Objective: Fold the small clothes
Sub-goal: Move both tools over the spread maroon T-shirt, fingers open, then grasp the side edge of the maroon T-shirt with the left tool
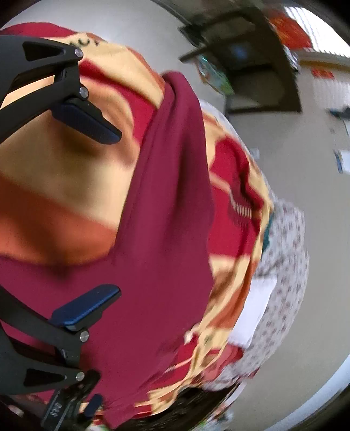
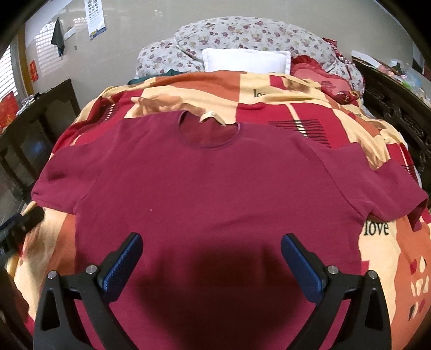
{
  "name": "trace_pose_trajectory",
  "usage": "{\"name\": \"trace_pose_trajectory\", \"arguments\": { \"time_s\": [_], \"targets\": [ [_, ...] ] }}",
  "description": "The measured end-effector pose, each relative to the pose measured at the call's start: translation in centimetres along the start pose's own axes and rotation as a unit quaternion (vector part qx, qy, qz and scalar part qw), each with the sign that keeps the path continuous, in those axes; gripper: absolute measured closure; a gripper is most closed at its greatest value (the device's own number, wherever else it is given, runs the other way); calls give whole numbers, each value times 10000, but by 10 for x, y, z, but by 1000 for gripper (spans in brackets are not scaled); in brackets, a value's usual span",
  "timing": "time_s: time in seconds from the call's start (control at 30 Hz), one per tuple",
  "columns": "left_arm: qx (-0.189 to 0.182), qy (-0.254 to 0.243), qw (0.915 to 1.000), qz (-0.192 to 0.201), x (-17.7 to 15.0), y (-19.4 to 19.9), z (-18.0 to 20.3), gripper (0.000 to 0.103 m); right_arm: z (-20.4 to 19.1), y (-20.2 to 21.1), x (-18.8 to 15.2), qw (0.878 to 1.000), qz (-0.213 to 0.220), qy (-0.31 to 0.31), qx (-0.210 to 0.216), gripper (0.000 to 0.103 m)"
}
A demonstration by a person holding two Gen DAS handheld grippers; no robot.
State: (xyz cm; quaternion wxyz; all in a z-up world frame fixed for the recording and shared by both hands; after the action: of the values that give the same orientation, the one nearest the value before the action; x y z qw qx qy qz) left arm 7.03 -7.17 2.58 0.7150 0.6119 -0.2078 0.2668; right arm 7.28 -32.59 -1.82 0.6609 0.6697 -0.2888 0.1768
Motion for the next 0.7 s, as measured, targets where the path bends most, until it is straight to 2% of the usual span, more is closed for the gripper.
{"name": "trace_pose_trajectory", "arguments": {
  "time_s": [0.13,0.3,0.43,0.53,0.57,0.67,0.7],
  "targets": [
    [206,510,9985,11,12,-4,-49,0,-9,-7,-1,9999,-65,51,117,0],
    [247,1039,9941,-213,25,-18,-101,0,-24,-17,-5,9993,-223,175,232,0],
    [245,1770,9837,-188,42,-25,-155,0,-33,-17,-8,9988,-257,250,328,0],
    [206,2306,9726,-201,49,-37,-193,0,-39,-17,-7,9984,-258,294,406,0],
    [137,2436,9693,-304,49,-44,-201,3,-40,-18,-7,9983,-272,298,432,0],
    [-25,2798,9577,-672,47,-70,-219,26,-46,-22,-8,9977,-334,323,499,0],
    [-48,2880,9547,-748,45,-77,-223,29,-47,-23,-9,9975,-356,341,515,0]
  ]
}}
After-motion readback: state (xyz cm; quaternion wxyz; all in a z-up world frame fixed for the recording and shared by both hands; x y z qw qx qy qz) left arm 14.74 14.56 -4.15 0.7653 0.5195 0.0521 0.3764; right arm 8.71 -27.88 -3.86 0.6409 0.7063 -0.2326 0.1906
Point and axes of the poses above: each gripper's, at about its wrist camera, not at the fingertips, and y roughly against the way its jaws point, z to its right, x to its top, the point moved 7 cm from there along -y, roughly the way its jaws point, and after that the axes turned 4 degrees about -z, right-handed, at the moved point
